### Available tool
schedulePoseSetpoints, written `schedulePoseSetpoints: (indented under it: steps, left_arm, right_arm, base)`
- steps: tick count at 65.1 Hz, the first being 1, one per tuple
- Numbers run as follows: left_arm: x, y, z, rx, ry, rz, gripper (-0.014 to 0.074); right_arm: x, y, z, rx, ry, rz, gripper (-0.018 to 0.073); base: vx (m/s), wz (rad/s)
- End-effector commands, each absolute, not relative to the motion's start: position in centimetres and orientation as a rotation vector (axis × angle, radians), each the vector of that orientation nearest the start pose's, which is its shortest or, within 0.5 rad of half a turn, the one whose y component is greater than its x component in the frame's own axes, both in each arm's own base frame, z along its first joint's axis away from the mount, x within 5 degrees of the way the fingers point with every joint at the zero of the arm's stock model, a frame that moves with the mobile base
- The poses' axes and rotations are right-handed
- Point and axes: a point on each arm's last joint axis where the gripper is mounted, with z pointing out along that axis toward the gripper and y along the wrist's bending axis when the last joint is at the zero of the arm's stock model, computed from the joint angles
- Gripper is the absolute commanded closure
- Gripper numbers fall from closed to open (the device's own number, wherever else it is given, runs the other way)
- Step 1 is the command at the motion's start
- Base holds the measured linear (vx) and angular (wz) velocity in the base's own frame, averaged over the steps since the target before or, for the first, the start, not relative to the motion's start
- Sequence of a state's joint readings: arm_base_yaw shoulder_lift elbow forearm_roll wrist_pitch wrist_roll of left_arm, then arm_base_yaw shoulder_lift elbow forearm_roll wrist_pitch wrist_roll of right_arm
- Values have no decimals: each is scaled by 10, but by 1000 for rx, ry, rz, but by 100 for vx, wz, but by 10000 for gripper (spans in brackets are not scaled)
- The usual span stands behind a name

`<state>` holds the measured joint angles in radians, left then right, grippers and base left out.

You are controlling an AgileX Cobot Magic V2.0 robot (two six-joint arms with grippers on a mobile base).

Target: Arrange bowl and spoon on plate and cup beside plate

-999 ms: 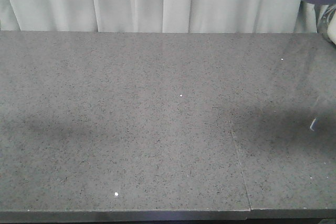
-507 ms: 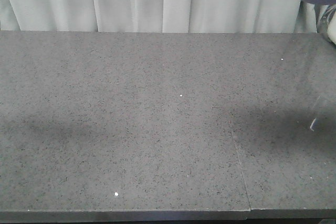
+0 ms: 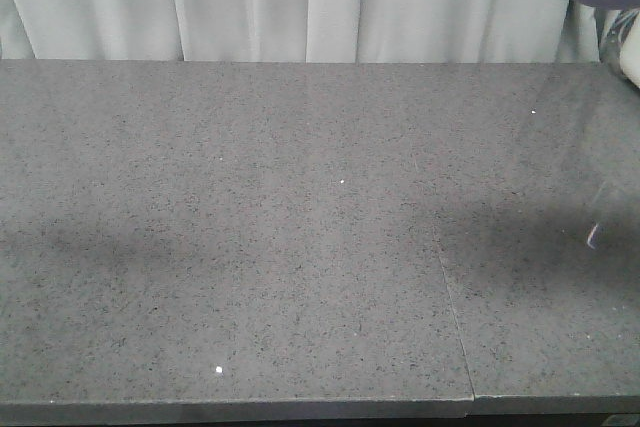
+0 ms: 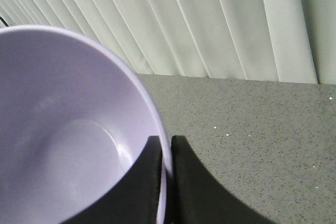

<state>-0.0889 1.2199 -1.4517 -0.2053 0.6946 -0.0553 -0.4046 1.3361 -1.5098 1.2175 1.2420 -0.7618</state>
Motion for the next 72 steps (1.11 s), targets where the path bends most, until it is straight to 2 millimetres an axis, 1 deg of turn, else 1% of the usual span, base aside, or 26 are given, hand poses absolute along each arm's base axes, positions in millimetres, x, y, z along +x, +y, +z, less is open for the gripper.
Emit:
schedulePoseSetpoints:
  steps: [1, 72]
  left_arm:
    - [244, -34, 489, -42, 1827, -351, 603]
    - [244, -34, 489, -42, 1827, -351, 603]
  right_arm:
    - [246, -17, 492, -305, 1760, 848, 564]
    - [246, -17, 492, -305, 1760, 848, 564]
  base:
    - [0, -2]
    - [-2, -11]
